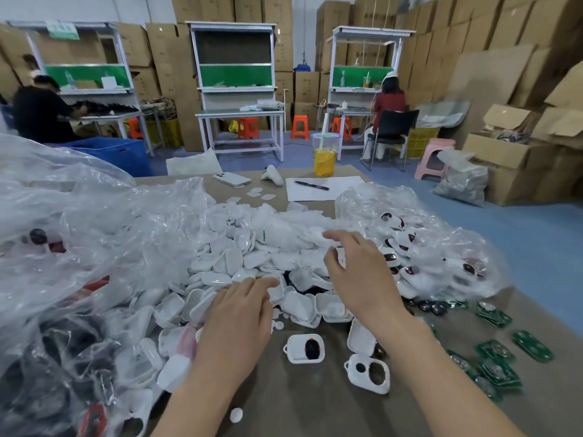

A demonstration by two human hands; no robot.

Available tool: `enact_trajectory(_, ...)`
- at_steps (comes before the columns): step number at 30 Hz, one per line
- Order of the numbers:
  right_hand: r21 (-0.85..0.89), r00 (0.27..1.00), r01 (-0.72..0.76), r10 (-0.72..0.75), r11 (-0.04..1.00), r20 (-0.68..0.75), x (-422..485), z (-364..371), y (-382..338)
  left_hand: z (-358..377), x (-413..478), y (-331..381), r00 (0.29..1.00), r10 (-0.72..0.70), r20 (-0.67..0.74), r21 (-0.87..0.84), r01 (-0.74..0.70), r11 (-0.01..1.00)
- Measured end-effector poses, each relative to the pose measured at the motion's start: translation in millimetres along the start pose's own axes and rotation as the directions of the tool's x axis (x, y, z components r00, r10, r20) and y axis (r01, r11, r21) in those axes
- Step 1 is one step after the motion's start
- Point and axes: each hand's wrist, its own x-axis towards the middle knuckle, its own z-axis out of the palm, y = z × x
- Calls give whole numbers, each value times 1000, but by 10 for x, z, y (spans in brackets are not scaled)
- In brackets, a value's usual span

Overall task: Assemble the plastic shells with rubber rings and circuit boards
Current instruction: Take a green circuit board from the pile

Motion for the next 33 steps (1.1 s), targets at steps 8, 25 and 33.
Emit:
enact_trajectory(8, -139, 927, -40, 88, 990, 364, 606, 268, 2, -30, 22, -22, 999, -2, 34, 8, 2, 1000)
enact_trajectory(25, -7, 994, -68, 68, 998, 88, 497, 247, 212, -18, 26, -47, 999, 26, 30, 5, -26, 1000)
enact_trajectory(33, 342, 989, -138, 146, 930, 1, 394, 84, 226, 4, 35, -40, 991, 79, -112, 19, -77, 997)
